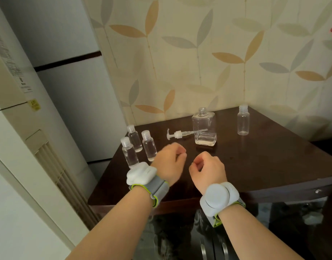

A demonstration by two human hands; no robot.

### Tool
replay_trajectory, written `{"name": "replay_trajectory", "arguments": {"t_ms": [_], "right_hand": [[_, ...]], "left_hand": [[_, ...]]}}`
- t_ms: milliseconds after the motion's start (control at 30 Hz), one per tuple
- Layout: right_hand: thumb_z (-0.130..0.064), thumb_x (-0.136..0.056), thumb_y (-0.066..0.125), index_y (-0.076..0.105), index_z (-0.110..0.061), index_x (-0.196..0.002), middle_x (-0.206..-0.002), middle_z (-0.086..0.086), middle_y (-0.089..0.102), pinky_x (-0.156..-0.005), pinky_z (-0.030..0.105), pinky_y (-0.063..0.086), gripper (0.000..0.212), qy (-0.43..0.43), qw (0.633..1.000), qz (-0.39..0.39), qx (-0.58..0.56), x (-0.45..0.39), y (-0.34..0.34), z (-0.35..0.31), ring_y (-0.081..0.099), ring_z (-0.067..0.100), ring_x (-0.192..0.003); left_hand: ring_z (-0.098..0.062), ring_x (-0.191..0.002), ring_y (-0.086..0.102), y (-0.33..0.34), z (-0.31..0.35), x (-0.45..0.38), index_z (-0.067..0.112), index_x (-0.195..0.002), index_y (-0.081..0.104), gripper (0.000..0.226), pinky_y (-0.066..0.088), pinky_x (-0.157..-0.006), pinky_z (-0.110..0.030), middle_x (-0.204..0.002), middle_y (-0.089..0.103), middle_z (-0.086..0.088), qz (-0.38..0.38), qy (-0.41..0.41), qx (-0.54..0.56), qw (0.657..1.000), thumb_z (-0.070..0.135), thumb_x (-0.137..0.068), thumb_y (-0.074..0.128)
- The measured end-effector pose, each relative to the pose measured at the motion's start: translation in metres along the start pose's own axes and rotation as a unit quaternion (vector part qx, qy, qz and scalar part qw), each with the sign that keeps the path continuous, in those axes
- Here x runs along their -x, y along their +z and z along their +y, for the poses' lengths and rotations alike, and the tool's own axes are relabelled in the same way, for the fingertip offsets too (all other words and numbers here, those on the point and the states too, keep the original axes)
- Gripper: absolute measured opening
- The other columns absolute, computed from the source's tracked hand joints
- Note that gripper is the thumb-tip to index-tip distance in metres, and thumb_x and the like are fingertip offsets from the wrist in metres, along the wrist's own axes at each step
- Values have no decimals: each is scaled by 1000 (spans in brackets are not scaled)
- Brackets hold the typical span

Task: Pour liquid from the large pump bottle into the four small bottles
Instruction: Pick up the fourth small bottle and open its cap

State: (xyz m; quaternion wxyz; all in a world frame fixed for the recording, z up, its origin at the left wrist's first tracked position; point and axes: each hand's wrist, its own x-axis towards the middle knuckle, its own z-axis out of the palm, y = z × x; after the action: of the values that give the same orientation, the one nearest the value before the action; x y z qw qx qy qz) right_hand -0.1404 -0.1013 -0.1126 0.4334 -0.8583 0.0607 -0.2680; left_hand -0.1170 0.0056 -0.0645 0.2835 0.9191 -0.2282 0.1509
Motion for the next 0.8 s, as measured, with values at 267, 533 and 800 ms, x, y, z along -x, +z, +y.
{"name": "replay_trajectory", "arguments": {"t_ms": [267,533,800], "right_hand": [[-13,-83,58,58,-12,-81,-63,-12,45,-65,23,36,2,84,994,41,-52,-4,-2,1,54,19,-81],[-18,-85,56,62,-14,-94,-103,5,64,-71,23,35,11,192,978,67,-54,-42,-26,-3,56,25,-98],[-18,-82,63,41,-2,-119,-125,18,50,-91,35,38,46,262,951,159,-29,-103,-72,34,50,35,-113]], "left_hand": [[-21,-122,42,35,-20,9,13,-127,44,37,31,-93,-26,-130,49,-5,-130,-53,-85,986,32,-95,42],[-12,-133,27,52,-30,13,19,-134,35,44,20,-103,-22,-146,31,4,-89,7,-183,979,41,-96,32],[-11,-131,28,60,-35,15,23,-133,35,43,20,-103,-22,-142,33,8,-52,17,-197,979,44,-96,27]]}}
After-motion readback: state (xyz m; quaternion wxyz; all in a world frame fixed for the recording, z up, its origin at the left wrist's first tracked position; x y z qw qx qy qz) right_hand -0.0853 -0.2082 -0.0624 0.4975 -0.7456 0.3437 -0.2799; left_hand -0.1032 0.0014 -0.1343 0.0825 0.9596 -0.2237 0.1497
